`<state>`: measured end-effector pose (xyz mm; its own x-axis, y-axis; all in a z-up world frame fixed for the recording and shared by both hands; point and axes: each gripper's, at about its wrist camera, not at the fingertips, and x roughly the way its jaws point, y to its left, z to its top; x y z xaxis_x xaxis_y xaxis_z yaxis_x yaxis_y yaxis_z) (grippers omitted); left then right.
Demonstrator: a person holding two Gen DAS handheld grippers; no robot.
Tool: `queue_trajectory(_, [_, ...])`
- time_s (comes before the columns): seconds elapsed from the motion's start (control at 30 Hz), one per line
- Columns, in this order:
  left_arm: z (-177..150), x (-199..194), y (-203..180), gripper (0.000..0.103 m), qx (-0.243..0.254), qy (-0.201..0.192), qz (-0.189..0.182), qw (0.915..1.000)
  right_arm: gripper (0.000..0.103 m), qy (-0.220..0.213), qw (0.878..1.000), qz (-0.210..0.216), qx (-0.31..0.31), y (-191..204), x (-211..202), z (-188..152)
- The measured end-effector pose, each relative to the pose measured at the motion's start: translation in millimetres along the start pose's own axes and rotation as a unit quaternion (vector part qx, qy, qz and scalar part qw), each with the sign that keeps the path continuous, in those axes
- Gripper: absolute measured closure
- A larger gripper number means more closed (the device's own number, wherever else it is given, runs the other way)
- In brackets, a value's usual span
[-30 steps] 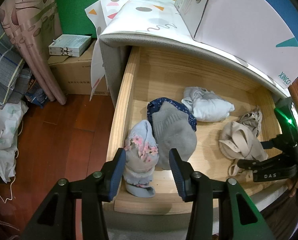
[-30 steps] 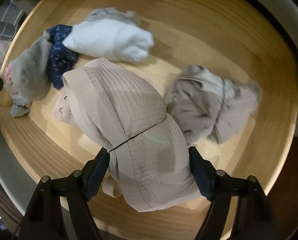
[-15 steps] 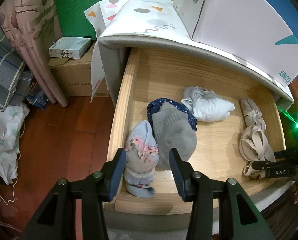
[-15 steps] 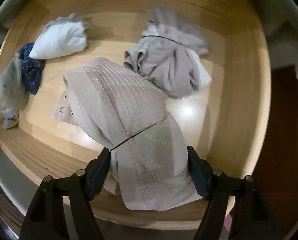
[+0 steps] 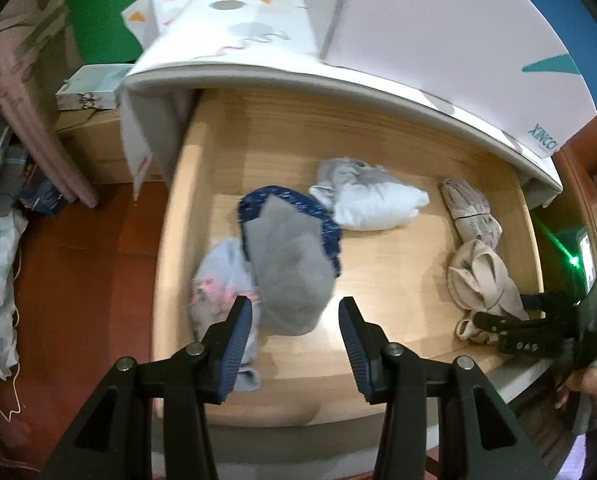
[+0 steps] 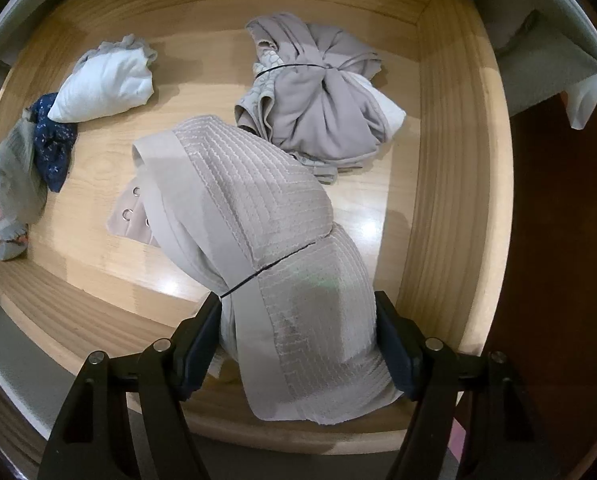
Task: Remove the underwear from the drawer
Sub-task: 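Grasp the grey sock with the left tool while the right tool holds the beige bra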
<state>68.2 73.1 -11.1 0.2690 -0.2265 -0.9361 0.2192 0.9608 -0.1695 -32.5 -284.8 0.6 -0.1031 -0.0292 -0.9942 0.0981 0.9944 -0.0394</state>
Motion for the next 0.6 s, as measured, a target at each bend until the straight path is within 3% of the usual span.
queue_trajectory(0.2, [16,11,-18,0.057,0.002,0.016,0.010,0.9998,0.033,-0.005,1.000,-0.005,0.002,21,4,-5])
queue_trajectory(0.6, [27,51,-13,0.057,-0.011,0.063,0.047,0.9968,0.033,-0.010,1.000,-0.001,-0.001,14,2,-4])
